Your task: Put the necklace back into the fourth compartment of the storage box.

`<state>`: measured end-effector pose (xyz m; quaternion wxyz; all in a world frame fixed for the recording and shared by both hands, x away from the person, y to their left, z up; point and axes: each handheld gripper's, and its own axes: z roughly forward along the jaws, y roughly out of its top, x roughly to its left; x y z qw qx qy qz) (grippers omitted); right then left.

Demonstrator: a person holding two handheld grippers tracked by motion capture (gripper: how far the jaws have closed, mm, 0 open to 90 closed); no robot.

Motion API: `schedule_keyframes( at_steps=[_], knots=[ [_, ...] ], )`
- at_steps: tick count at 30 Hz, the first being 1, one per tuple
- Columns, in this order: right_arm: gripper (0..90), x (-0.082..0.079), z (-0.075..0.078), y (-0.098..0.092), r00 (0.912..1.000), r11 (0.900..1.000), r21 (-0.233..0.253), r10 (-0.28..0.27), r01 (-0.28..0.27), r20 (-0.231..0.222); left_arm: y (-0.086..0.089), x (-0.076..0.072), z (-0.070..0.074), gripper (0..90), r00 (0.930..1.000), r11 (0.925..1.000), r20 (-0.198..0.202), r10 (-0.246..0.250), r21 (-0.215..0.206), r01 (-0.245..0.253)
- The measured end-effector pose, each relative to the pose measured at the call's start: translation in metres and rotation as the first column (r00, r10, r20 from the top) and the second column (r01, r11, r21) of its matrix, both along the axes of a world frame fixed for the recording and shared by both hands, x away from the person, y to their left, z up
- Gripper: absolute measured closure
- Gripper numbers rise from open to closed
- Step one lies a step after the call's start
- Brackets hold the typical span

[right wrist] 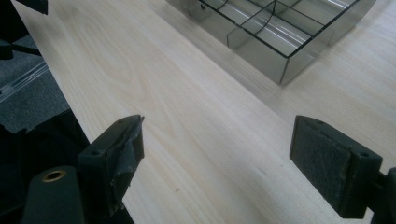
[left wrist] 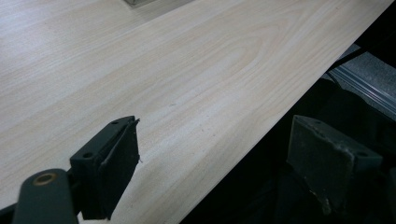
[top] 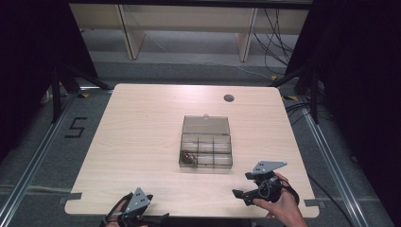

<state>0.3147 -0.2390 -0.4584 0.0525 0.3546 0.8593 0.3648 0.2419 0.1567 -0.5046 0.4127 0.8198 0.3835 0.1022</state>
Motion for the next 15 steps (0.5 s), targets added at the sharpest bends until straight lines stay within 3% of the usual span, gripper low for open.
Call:
schedule_keyframes(
  at_steps=[1, 2, 3, 5, 8, 9, 12, 13, 15],
  knots=[
    [18.4, -0.001, -0.002, 0.001, 0.9999, 1.000, 0.019, -0.012, 0.012, 0.009, 0.000, 0.000, 0.000, 16.0, 1.0000, 1.0000, 0.001, -0.001, 0.006, 0.001],
    [18.4, -0.002, -0.001, -0.001, 1.0000, 1.000, 0.001, -0.003, 0.003, -0.007, 0.001, 0.001, 0.000, 16.0, 1.0000, 0.9998, 0.004, -0.004, 0.017, 0.003],
    [18.5, -0.002, -0.002, -0.002, 1.0000, 1.000, 0.000, -0.008, 0.008, 0.001, 0.000, 0.000, 0.000, 16.0, 1.0000, 1.0000, 0.002, 0.001, -0.008, -0.001],
    [18.5, -0.002, -0.003, -0.004, 1.0000, 1.000, -0.001, 0.004, -0.004, 0.007, 0.001, 0.001, 0.001, 16.0, 1.0000, 0.9999, 0.004, 0.001, 0.016, -0.001],
    [18.4, -0.005, -0.003, -0.007, 0.9999, 1.000, 0.001, -0.010, 0.010, -0.002, 0.001, 0.000, 0.001, 16.0, 1.0000, 0.9999, 0.004, 0.001, 0.014, -0.001],
    [18.4, -0.005, -0.005, -0.006, 0.9998, 1.000, 0.022, -0.018, 0.018, 0.004, 0.001, 0.000, 0.001, 15.9, 1.0000, 1.0000, 0.002, 0.000, 0.005, 0.000],
    [18.4, -0.007, -0.004, -0.009, 0.9999, 1.000, 0.007, -0.012, 0.012, -0.001, 0.002, 0.001, 0.001, 16.0, 0.9997, 0.9997, 0.015, -0.018, 0.020, 0.018],
    [18.3, -0.008, -0.004, -0.010, 0.9999, 1.000, 0.004, -0.010, 0.010, 0.002, 0.001, 0.001, 0.000, 15.9, 0.9998, 0.9999, 0.016, -0.010, 0.001, 0.010],
    [18.4, -0.010, -0.005, -0.010, 1.0000, 1.000, 0.020, -0.005, 0.005, 0.000, 0.001, 0.001, 0.000, 15.8, 0.9998, 0.9999, 0.017, -0.010, 0.004, 0.010]
  ],
)
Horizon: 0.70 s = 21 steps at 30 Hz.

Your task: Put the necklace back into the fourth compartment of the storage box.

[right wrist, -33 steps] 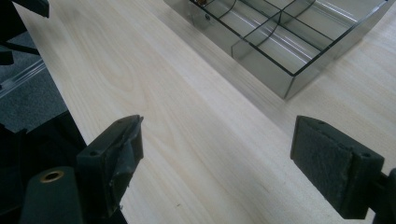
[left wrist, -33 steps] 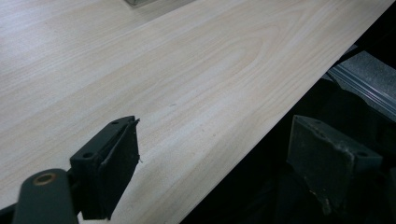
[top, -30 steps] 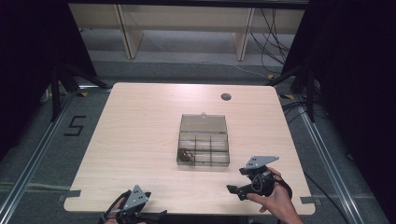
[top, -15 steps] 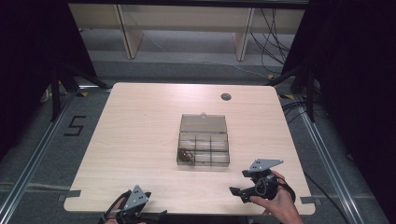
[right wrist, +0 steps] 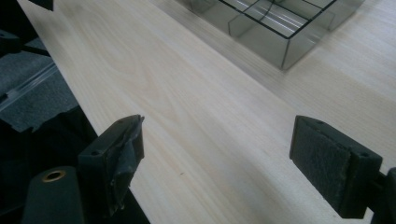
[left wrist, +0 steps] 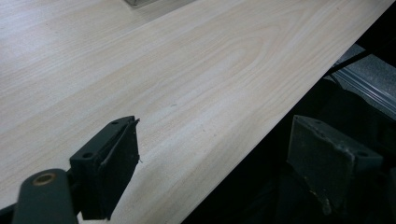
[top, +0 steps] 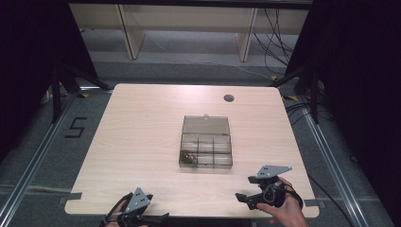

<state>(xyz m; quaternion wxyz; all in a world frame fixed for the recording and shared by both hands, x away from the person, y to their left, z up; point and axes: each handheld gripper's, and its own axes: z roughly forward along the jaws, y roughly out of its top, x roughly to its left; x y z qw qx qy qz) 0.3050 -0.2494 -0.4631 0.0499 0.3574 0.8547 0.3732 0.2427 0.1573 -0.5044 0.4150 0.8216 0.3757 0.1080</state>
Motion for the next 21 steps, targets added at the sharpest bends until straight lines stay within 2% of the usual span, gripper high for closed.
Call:
schedule_keyframes(
  at_steps=[1, 2, 3, 6, 12, 15, 17, 19, 21],
  knots=[
    [18.3, -0.001, 0.000, 0.000, 1.0000, 1.000, 0.011, -0.002, 0.002, -0.002, 0.000, 0.000, 0.000, 15.8, 1.0000, 1.0000, 0.000, 0.000, 0.000, 0.000],
    [18.3, -0.002, 0.000, 0.000, 1.0000, 1.000, 0.014, 0.000, 0.000, 0.002, 0.002, 0.001, 0.000, 15.8, 1.0000, 0.9995, 0.002, -0.004, 0.031, 0.004],
    [18.2, -0.004, 0.000, 0.000, 0.9999, 1.000, 0.013, -0.005, 0.005, -0.014, 0.001, 0.000, 0.000, 15.8, 0.9999, 0.9998, -0.008, 0.009, 0.019, -0.009],
    [18.1, -0.006, -0.002, -0.001, 1.0000, 1.000, 0.011, 0.004, -0.004, 0.000, 0.001, 0.000, 0.000, 15.8, 0.9999, 0.9997, -0.008, 0.010, 0.021, -0.010],
    [18.1, -0.011, -0.005, -0.002, 1.0000, 1.000, 0.014, -0.001, 0.002, -0.007, 0.001, 0.000, 0.000, 15.8, 0.9999, 0.9998, -0.007, 0.011, 0.018, -0.011],
    [18.1, -0.014, -0.006, -0.003, 1.0000, 1.000, 0.016, 0.000, 0.000, 0.007, 0.001, 0.000, 0.000, 15.8, 0.9999, 0.9998, -0.007, 0.011, 0.018, -0.011],
    [18.1, -0.017, -0.006, -0.003, 0.9998, 1.000, 0.023, -0.013, 0.013, -0.015, 0.001, 0.000, 0.000, 15.8, 0.9999, 0.9998, -0.007, 0.010, 0.019, -0.010],
    [18.0, -0.017, -0.007, -0.005, 0.9999, 1.000, 0.017, -0.004, 0.004, 0.013, 0.001, 0.000, 0.000, 15.8, 0.9999, 0.9998, -0.008, 0.009, 0.020, -0.009],
    [18.0, -0.018, -0.007, -0.005, 0.9998, 1.000, 0.018, -0.010, 0.009, 0.016, 0.000, 0.000, 0.000, 15.8, 0.9999, 0.9999, -0.008, 0.009, 0.012, -0.009]
  ],
)
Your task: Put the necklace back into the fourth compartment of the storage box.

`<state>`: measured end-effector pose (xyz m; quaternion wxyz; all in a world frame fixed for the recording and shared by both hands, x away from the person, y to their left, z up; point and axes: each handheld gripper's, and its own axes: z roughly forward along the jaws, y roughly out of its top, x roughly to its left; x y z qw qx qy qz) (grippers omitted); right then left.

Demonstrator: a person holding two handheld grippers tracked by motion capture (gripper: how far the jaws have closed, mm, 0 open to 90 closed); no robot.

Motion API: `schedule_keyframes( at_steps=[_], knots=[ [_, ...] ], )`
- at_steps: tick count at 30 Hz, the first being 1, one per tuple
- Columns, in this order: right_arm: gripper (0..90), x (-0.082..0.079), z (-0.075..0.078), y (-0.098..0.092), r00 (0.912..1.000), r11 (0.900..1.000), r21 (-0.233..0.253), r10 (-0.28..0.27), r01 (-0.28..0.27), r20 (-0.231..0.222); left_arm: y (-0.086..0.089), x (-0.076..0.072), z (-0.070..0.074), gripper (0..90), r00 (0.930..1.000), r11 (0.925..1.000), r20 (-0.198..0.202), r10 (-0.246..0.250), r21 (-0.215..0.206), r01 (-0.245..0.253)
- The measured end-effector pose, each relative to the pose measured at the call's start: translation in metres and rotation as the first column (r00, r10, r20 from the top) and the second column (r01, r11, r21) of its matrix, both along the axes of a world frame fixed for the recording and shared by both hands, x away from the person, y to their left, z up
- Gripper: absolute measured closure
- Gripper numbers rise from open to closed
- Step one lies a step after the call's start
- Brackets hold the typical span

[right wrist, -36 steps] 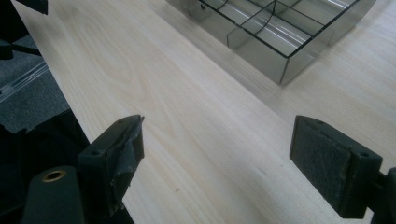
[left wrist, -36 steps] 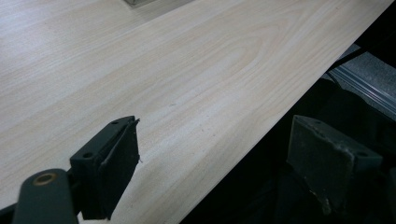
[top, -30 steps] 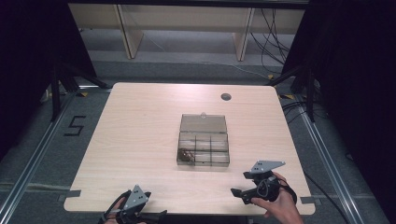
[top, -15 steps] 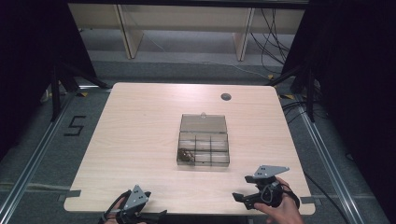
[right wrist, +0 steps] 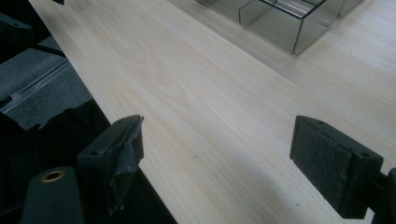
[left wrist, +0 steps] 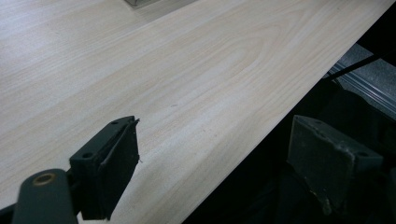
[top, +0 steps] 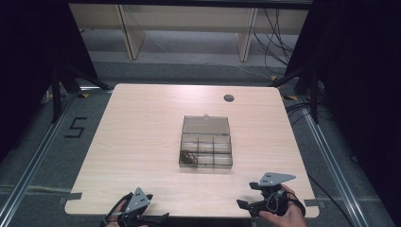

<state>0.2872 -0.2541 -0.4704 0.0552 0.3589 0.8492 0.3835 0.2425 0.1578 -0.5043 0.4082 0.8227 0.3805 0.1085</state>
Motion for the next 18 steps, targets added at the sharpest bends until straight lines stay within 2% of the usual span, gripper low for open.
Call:
schedule_keyframes(
  at_steps=[3, 4, 11, 13, 17, 18],
  knots=[
    [18.0, -0.0022, -0.0006, -0.0004, 0.9999, 1.000, 0.004, -0.002, 0.002, -0.012, 0.0005, 0.0004, -0.0001, 15.8, 1.0000, 1.0000, 0.001, 0.001, 0.009, -0.001],
    [17.9, -0.0026, -0.0013, -0.0009, 1.0000, 1.000, 0.002, -0.004, 0.004, 0.001, 0.0005, 0.0004, -0.0001, 15.8, 1.0000, 1.0000, 0.001, 0.000, 0.009, 0.000],
    [17.7, -0.0051, -0.0023, -0.0032, 0.9999, 1.000, 0.001, -0.008, 0.008, -0.007, 0.0003, 0.0000, 0.0002, 15.8, 1.0000, 1.0000, -0.006, -0.002, 0.009, 0.002],
    [17.7, -0.0045, -0.0034, -0.0039, 1.0000, 1.000, -0.003, 0.001, 0.000, 0.007, 0.0002, 0.0001, 0.0000, 15.8, 1.0000, 1.0000, -0.007, -0.001, 0.008, 0.001],
    [17.7, -0.0046, -0.0031, -0.0046, 0.9999, 1.000, -0.003, -0.006, 0.006, -0.010, 0.0005, 0.0004, -0.0002, 15.8, 1.0000, 0.9999, -0.008, -0.001, 0.012, 0.001],
    [17.7, -0.0042, -0.0031, -0.0053, 1.0000, 1.000, -0.004, -0.008, 0.008, 0.005, 0.0003, 0.0002, -0.0002, 15.8, 1.0000, 1.0000, -0.008, 0.002, 0.006, -0.002]
  ],
)
